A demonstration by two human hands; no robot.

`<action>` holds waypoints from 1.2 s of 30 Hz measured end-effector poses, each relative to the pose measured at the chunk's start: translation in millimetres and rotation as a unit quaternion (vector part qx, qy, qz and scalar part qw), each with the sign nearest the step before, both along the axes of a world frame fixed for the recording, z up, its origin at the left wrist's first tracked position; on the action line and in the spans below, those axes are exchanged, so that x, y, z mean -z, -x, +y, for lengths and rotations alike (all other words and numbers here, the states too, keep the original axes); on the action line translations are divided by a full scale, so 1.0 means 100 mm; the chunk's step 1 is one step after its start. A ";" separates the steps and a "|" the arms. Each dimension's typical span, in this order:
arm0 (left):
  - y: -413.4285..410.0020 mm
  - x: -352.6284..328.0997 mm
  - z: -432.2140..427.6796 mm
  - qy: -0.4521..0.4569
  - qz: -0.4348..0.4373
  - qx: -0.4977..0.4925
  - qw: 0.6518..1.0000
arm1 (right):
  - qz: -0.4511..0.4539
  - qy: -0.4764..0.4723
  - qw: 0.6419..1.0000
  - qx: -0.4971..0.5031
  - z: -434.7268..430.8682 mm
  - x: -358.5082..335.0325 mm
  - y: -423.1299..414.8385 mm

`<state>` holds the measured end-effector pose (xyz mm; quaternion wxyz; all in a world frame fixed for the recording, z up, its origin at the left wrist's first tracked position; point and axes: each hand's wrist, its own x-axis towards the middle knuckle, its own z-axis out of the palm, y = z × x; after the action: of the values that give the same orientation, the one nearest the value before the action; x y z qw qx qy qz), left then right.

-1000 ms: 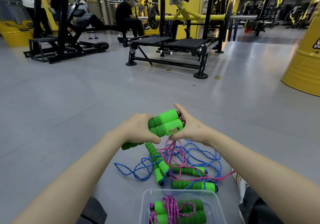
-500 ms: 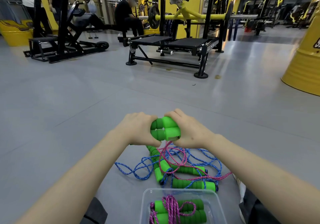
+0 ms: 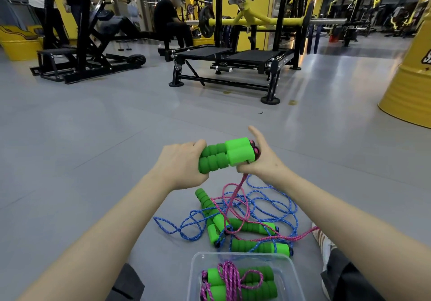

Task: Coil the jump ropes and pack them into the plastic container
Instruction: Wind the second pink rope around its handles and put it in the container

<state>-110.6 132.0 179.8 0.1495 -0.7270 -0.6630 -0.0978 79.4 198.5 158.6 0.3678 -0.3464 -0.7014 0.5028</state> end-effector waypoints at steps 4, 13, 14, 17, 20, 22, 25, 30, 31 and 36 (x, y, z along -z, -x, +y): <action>0.01 0.00 0.03 -0.010 0.004 -0.048 0.999 | -0.140 0.119 0.982 -0.048 -0.07 0.14 0.10; 0.01 0.22 0.00 0.086 0.151 -0.119 0.978 | -0.556 -0.163 0.805 -0.125 -0.23 -0.26 0.27; -0.01 0.23 -0.01 0.087 0.157 -0.093 0.979 | -0.546 -0.232 0.799 -0.101 -0.23 -0.33 0.27; -0.02 0.25 -0.01 0.041 0.165 0.033 0.985 | -0.499 -0.336 0.797 -0.058 -0.12 -0.40 0.17; 0.05 0.24 0.03 -0.057 0.146 0.182 0.971 | -0.444 -0.329 0.832 -0.041 0.02 -0.26 -0.02; 0.08 0.24 0.04 -0.100 0.107 0.229 0.963 | -0.398 -0.296 0.868 -0.031 0.06 -0.15 -0.12; 0.01 0.16 0.00 -0.130 0.034 0.247 0.960 | -0.348 -0.232 0.908 -0.033 0.10 -0.07 -0.23; -0.05 0.20 0.06 -0.165 0.005 0.154 0.974 | -0.355 -0.161 0.917 -0.082 -0.15 -0.04 -0.13; -0.05 0.23 0.06 -0.157 -0.001 0.123 0.980 | -0.363 -0.135 0.918 -0.080 -0.19 -0.02 -0.05; 0.02 0.24 0.05 0.005 -0.036 -0.088 0.995 | -0.437 -0.089 0.889 -0.100 -0.19 -0.01 0.15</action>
<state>-112.3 136.7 155.8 0.1300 -0.6624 -0.7300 -0.1073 64.5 179.8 159.3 0.0012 -0.4246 -0.8642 0.2700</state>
